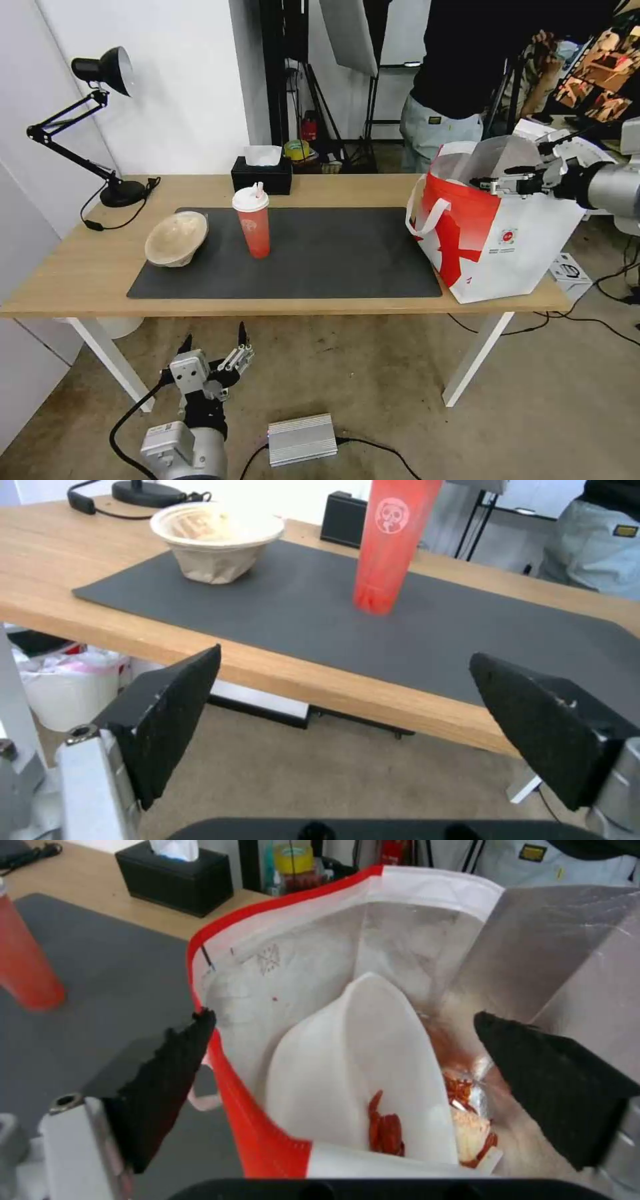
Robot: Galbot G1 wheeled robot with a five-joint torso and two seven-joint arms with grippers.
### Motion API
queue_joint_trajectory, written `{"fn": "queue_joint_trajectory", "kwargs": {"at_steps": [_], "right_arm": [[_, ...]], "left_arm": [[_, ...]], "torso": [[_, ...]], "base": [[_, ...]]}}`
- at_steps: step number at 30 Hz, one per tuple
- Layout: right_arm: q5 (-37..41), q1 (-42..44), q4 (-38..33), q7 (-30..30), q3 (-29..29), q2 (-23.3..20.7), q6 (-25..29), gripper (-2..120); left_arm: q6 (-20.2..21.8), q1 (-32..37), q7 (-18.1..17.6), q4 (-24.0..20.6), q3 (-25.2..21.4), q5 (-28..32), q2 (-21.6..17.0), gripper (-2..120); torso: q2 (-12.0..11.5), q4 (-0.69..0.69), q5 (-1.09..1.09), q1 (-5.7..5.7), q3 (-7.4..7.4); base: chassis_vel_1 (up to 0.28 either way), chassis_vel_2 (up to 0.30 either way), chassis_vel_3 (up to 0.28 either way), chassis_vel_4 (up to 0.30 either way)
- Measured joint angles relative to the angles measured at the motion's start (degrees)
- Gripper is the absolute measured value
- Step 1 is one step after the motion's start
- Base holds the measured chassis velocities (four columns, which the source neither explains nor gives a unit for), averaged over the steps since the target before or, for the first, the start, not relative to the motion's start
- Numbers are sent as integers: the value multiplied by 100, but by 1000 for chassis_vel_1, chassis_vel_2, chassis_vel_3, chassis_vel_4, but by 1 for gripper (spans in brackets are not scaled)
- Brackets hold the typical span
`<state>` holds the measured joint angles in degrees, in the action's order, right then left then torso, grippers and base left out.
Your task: Pick up the trash from the table and place it into the takeout bag.
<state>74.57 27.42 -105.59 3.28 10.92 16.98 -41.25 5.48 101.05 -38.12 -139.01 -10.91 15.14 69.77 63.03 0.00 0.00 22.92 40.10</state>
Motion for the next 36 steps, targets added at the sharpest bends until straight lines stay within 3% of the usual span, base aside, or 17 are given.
{"fn": "queue_joint_trajectory", "kwargs": {"at_steps": [6,8,9,11,12,13,16,17,20,22,24,29,36], "right_arm": [[32,170,-136,-56,128,-55,297,100],[168,241,-271,-186,160,-60,914,100],[168,241,-271,-186,160,-60,914,100],[358,339,-469,-401,209,-57,1578,100],[389,429,-650,-586,230,-39,2155,100],[389,429,-650,-586,230,-39,2155,100],[38,757,-1132,-1438,241,140,3265,100],[38,757,-1132,-1438,241,140,3265,100],[-543,1432,-1601,-2015,390,370,4017,100],[-628,1511,-1643,-2062,410,399,4089,100],[-1385,2260,-2106,-2496,638,691,4668,100],[-2192,3275,-2657,-2903,1046,1017,5004,100],[-3055,3806,-3004,-3204,833,1424,5134,100]], "left_arm": [[0,35,0,-36,-11,-9,5,100],[0,36,0,-40,-15,-16,5,100],[0,36,0,-40,-15,-16,5,100],[0,43,0,-53,-32,-19,6,100],[0,50,0,-72,-49,-19,6,100],[0,50,0,-72,-49,-19,6,100],[0,31,3,-105,-113,13,7,100],[0,31,3,-105,-113,13,7,100],[0,45,7,-126,-149,19,16,100],[0,52,8,-128,-152,17,18,100],[-1,114,9,-140,-161,-31,63,100],[-15,173,9,-161,-171,-117,117,100],[-112,434,14,-300,-319,-376,381,100]], "torso": [[0,0,0,0,0],[0,0,1,0,0],[0,0,1,0,0],[0,0,-1,0,0],[0,0,-1,0,0],[0,0,-1,0,0],[0,1,-1,0,0],[0,1,-1,0,0],[0,1,-1,1,0],[0,0,0,1,0],[-1,0,-1,0,0],[-1,-2,-1,0,0],[0,1,-1,0,0]], "base": [[0,0,0,0],[0,0,0,0],[0,0,0,0],[0,0,0,0],[0,0,0,0],[0,0,0,0],[0,0,0,0],[0,0,0,0],[0,0,0,0],[0,0,0,0],[0,0,0,0],[0,0,0,0],[0,0,0,0]]}}
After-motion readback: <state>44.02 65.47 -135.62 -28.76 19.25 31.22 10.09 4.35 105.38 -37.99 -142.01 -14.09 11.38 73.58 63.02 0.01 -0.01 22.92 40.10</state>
